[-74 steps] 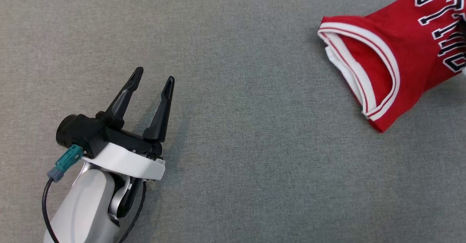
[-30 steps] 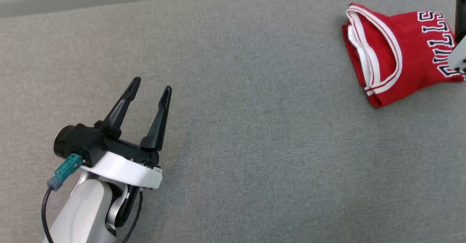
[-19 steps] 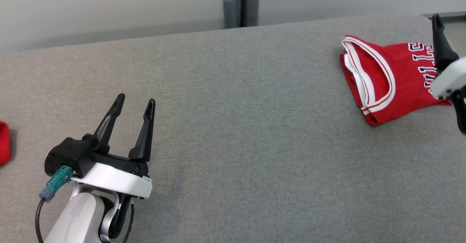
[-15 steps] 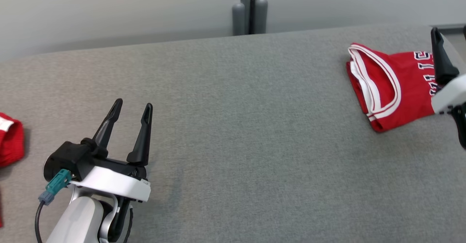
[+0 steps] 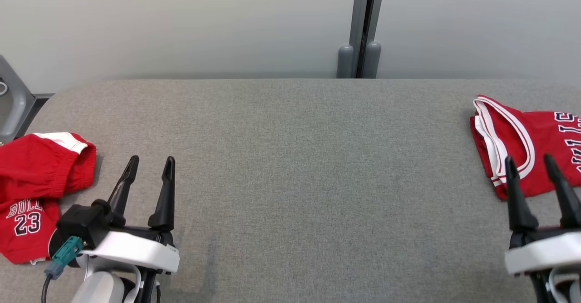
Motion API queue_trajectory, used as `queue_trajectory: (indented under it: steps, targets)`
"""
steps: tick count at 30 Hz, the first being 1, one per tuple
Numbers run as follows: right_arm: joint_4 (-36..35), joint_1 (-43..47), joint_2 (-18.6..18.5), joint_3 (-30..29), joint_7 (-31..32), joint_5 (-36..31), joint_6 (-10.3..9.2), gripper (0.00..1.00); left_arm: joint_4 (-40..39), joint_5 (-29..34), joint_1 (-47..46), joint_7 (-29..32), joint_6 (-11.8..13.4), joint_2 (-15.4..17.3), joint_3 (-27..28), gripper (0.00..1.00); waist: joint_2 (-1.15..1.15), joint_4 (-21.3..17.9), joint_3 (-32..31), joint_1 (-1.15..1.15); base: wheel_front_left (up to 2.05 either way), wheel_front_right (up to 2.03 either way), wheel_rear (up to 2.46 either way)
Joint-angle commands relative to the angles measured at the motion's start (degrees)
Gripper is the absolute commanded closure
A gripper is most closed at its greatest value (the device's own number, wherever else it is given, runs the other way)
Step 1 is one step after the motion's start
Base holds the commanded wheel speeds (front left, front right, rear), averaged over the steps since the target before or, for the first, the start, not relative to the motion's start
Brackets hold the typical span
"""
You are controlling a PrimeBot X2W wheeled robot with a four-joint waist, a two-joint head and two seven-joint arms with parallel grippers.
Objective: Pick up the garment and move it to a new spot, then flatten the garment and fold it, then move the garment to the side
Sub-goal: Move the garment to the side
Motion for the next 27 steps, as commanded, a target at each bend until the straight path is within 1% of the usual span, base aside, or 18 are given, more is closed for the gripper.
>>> queue_trajectory:
  steps: [1,6,11,14,20,27]
  targets:
    - [-0.92,1.51,0.58,-0.6,-0.61,-0.85,0.03,0.0,0.02,0.54,0.58,-0.15,0.11,-0.28,0.53,0.0,0.0,0.06,-0.36,0.0,0.0,0.0,0.0]
    - [-4.7,6.76,4.31,-2.17,-1.94,-3.64,0.03,0.0,0.4,2.27,2.81,-0.15,-0.19,-1.62,2.78,0.0,0.0,-0.22,-1.23,0.0,0.0,0.0,0.0]
    - [-5.3,9.14,6.35,-2.6,-2.64,-4.44,0.03,0.0,0.08,4.8,4.66,-0.15,-0.65,-3.53,5.21,0.0,0.0,-0.54,-1.45,0.0,0.0,0.0,0.0]
    - [-4.5,9.35,6.8,-1.89,-2.91,-4.05,0.03,0.0,0.12,6.06,4.69,-0.15,-1.4,-4.61,6.43,0.0,0.0,-0.77,-1.19,0.0,0.0,0.0,0.0]
    - [-4.46,9.1,6.42,-0.96,-3.18,-4.16,0.03,0.0,0.73,8.79,4.83,-0.15,-2.67,-6.03,7.94,0.0,0.0,-0.82,-0.66,0.0,0.0,0.0,0.0]
    - [-4.32,8.15,6.41,-0.65,-3.31,-3.94,0.03,0.0,1.51,10.07,4.2,-0.15,-4.0,-7.27,9.45,0.0,0.0,-1.01,-0.37,0.0,0.0,0.0,0.0]
